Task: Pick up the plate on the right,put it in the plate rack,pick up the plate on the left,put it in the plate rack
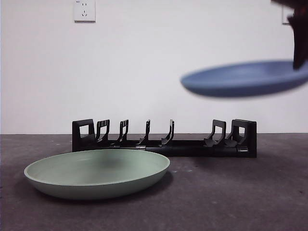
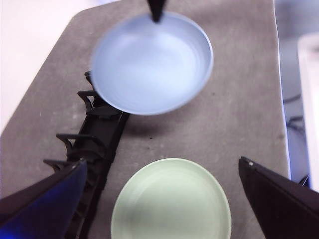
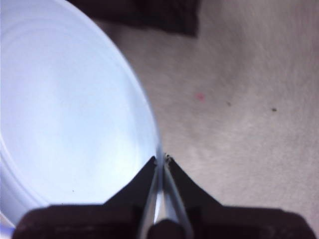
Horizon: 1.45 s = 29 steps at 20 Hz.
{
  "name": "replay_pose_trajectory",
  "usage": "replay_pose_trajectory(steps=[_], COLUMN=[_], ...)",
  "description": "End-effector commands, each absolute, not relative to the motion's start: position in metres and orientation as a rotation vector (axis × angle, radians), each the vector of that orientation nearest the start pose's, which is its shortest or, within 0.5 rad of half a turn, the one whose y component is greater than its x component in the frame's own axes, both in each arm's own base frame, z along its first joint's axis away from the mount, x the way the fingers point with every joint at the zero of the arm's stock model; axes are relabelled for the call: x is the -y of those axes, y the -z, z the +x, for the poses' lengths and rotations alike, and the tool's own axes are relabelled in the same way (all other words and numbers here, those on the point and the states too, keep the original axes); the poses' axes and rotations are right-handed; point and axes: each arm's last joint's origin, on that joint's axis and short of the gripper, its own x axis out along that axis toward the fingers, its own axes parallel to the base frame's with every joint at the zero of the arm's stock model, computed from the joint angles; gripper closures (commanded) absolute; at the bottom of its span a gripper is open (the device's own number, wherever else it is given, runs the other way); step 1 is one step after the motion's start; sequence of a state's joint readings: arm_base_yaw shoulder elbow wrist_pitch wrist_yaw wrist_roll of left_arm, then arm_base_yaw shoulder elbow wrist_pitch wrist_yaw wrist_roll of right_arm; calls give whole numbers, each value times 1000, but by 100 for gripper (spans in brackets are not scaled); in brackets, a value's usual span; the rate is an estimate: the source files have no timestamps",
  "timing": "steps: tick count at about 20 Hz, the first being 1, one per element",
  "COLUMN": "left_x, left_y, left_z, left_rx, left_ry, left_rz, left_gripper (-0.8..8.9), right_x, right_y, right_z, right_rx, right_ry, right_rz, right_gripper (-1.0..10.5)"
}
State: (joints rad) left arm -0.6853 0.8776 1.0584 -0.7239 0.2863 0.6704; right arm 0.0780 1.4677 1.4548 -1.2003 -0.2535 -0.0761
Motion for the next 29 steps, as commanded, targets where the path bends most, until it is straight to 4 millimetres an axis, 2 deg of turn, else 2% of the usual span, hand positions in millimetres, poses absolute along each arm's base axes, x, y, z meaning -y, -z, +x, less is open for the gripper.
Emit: replay_pose_trajectory(steps=[1,4,10,16,18,22,24,29], left_x=[120,136,170,193,198,201,202,206], left_y=[-357,-354,-351,-332,-328,-327,-327,-327], left_z=[121,121,125,132,133,130,128,123], left_rx=[-153,-111,51,26,4,2,4,20], left_ry=[1123,1107,987,1017,996,983,979,999], left_rz=[855,995,1270,1427,1456,1474,1480,1479], left_gripper=[193,189,189,205,339,689,804,820], right_x=[-30,-36,-69,-82,-83,-83,-83,-83], right_y=[-351,-367,-381,-384,-384,-384,-384,-384], right_z=[265,259,248,243,243,243,243,243], right_rx=[-1186,-1180,-1189,-1195,-1195,-1196,-1196,-1195], right_ry=[-384,-455,-564,-619,-634,-633,-633,-633], right_rz=[63,88,48,54,64,66,66,65], right_gripper=[959,959,959,959,959,959,959,959])
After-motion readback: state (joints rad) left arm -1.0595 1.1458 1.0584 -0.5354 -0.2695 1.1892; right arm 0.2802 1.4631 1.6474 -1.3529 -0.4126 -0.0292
